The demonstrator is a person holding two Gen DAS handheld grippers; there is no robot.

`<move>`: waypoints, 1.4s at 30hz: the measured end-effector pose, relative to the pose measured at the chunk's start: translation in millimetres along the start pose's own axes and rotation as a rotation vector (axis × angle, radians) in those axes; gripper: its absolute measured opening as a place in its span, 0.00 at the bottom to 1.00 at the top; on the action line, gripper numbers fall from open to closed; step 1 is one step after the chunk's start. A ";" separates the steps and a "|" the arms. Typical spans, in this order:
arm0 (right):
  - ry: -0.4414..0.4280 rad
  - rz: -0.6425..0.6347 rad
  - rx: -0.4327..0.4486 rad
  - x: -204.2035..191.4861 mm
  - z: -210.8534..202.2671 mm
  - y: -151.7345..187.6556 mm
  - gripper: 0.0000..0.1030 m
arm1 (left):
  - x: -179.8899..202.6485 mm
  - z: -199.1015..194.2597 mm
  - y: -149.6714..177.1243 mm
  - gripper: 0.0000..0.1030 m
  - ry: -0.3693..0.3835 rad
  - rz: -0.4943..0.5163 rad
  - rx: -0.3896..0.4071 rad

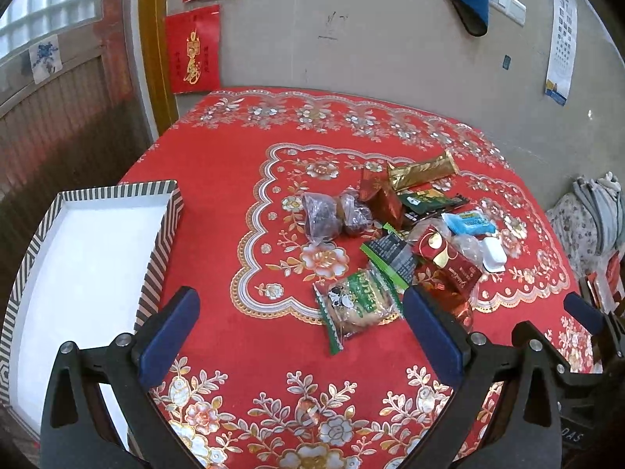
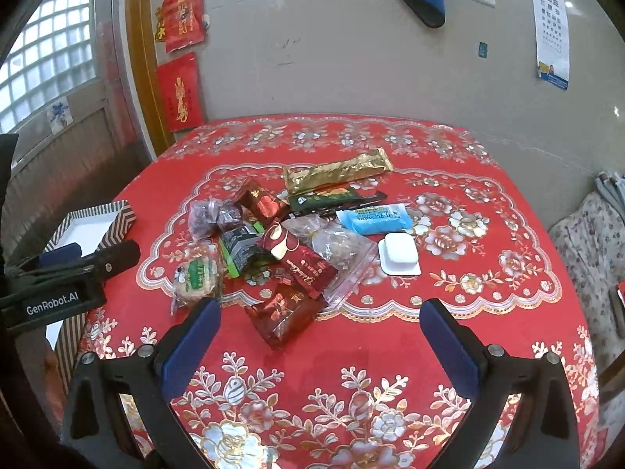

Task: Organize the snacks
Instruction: 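Move both tools toward the snack pile on the tablecloth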

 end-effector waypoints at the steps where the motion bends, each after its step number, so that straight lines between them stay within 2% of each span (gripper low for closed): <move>1: 0.000 0.001 -0.001 -0.5 0.3 0.1 1.00 | 0.4 0.5 0.6 1.00 0.002 0.002 -0.002; 16: -0.010 0.021 -0.024 3.0 7.1 5.5 1.00 | 1.3 7.0 2.6 1.00 -0.014 0.013 -0.016; 42: -0.012 0.050 -0.065 16.0 20.7 18.1 1.00 | 5.8 49.9 13.7 1.00 -0.053 0.006 -0.096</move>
Point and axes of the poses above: each gripper's, at about its wrist camera, not at the fingertips, and z roughly the way its jaws point, x to its right, y to its underside, the point moved 2 cm from there along z, roughly the way its jaws point, and after that the axes turned 7 degrees about x, right-handed, at the moved point
